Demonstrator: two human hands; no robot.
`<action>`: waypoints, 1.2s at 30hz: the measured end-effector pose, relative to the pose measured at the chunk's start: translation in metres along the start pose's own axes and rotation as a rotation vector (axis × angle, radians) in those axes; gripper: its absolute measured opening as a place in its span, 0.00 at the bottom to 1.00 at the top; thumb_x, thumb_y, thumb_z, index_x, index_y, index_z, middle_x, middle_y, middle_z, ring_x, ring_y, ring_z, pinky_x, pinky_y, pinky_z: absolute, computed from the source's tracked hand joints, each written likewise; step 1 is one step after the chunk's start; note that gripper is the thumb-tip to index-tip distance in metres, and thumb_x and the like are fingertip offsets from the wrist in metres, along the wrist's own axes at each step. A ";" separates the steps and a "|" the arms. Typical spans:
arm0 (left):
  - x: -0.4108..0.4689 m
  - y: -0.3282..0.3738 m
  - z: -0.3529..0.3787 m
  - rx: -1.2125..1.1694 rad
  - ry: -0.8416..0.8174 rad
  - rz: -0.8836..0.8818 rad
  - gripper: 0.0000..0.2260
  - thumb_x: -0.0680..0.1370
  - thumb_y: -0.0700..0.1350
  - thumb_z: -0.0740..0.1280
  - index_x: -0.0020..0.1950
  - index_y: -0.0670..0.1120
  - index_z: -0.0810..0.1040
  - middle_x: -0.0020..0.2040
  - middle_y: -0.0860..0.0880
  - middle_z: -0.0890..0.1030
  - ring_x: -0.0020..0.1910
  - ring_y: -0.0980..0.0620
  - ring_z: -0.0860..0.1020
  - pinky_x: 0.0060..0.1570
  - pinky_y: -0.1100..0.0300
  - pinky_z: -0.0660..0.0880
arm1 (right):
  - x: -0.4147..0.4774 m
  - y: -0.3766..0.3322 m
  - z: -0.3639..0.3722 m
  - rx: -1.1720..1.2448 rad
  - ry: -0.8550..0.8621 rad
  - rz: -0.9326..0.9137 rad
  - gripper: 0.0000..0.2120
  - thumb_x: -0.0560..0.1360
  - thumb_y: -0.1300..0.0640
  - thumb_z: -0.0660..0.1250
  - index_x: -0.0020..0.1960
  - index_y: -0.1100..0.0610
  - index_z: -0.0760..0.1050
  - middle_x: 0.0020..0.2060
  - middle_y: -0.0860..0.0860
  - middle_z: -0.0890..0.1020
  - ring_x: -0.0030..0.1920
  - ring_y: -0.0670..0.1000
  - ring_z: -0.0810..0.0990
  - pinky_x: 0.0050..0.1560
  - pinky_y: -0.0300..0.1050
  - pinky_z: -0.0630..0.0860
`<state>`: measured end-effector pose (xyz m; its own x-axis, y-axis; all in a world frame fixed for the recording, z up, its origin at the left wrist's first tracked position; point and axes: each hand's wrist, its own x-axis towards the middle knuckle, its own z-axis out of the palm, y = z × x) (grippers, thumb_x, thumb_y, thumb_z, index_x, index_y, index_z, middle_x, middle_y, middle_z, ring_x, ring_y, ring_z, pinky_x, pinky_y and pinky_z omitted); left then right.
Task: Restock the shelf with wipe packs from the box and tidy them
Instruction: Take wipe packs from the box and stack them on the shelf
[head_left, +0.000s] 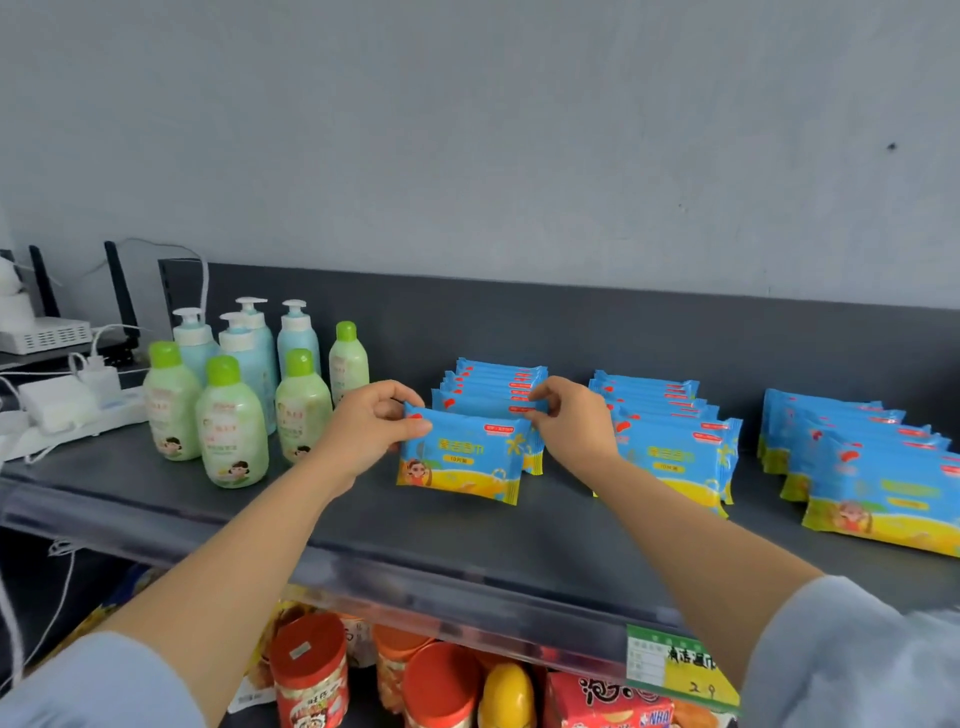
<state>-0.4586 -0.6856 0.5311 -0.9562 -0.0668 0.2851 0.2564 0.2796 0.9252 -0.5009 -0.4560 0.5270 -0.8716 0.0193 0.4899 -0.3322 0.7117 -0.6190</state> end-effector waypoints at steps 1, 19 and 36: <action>0.003 -0.002 0.000 0.004 -0.006 0.000 0.07 0.73 0.35 0.72 0.44 0.45 0.77 0.41 0.47 0.85 0.43 0.53 0.84 0.39 0.57 0.80 | 0.001 0.001 0.002 -0.008 0.001 0.005 0.08 0.75 0.59 0.70 0.54 0.56 0.78 0.41 0.48 0.76 0.40 0.48 0.75 0.43 0.42 0.74; 0.050 -0.025 0.014 0.226 0.021 0.022 0.07 0.75 0.41 0.72 0.50 0.50 0.76 0.48 0.47 0.81 0.49 0.50 0.81 0.42 0.54 0.79 | 0.012 0.008 0.010 -0.014 -0.034 0.087 0.16 0.75 0.63 0.68 0.62 0.53 0.74 0.42 0.50 0.78 0.41 0.48 0.76 0.41 0.40 0.74; 0.052 -0.027 0.023 0.500 -0.030 0.087 0.24 0.70 0.38 0.75 0.63 0.51 0.73 0.58 0.51 0.68 0.57 0.51 0.74 0.52 0.55 0.78 | 0.016 0.010 0.015 -0.022 -0.003 0.078 0.17 0.74 0.69 0.66 0.59 0.54 0.74 0.40 0.49 0.76 0.40 0.47 0.75 0.38 0.36 0.73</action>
<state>-0.5186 -0.6749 0.5157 -0.9398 0.0022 0.3417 0.2428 0.7080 0.6632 -0.5233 -0.4596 0.5194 -0.8953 0.0732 0.4393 -0.2555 0.7236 -0.6412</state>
